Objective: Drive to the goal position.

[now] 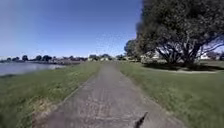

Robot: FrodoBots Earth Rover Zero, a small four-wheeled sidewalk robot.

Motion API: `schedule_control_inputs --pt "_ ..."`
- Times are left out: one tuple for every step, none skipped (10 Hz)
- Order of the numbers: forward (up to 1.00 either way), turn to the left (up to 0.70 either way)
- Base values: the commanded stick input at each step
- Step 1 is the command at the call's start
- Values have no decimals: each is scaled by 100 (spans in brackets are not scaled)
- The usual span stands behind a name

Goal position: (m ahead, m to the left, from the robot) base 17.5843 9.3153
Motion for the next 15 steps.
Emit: schedule_control_inputs --pt "70 0" --pt "70 0" --pt "70 0" --pt "70 0" --pt "70 0" --pt "70 0" --pt "70 0" --pt "70 0" --pt "70 0" --pt "70 0" --pt "70 0" --pt "70 0" --pt "71 0" --pt "81 0" --pt "85 0"
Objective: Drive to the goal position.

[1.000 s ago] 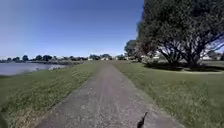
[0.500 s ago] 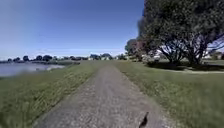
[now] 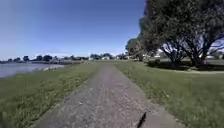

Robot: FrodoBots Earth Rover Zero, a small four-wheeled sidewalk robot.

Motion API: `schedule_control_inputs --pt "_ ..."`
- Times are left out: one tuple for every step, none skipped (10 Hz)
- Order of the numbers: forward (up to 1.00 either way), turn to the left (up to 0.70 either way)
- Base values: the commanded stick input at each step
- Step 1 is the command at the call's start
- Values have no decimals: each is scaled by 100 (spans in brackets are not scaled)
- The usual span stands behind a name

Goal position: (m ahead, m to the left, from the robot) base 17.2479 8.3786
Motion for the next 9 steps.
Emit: schedule_control_inputs --pt "85 0" --pt "85 0" --pt "85 0" --pt "85 0" --pt "85 0" --pt "85 0" --pt "85 0" --pt "85 0" --pt "85 0"
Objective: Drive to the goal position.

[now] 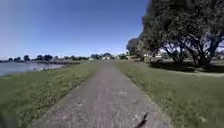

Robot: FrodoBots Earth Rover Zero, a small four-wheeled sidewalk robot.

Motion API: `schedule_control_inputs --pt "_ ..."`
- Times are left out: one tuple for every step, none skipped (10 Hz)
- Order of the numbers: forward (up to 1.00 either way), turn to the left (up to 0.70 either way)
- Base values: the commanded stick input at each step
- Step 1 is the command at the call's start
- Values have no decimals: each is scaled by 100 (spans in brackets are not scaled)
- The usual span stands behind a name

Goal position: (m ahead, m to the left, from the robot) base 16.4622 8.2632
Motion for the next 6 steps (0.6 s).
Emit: schedule_control_inputs --pt "85 0" --pt "85 0" --pt "85 0" --pt "85 0" --pt "85 0" --pt "85 0"
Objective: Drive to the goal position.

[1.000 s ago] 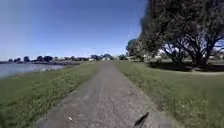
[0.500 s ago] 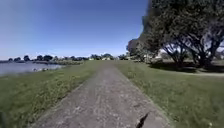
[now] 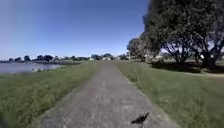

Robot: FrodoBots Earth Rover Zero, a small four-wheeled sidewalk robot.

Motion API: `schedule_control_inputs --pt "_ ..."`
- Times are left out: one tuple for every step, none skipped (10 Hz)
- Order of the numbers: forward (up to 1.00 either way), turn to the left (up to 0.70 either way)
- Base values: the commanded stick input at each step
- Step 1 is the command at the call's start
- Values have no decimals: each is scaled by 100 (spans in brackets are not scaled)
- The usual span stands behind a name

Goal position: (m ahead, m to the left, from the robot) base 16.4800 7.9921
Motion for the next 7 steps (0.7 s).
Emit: schedule_control_inputs --pt "85 0" --pt "85 0" --pt "85 0" --pt "85 0" --pt "85 0" --pt "85 0" --pt "85 0"
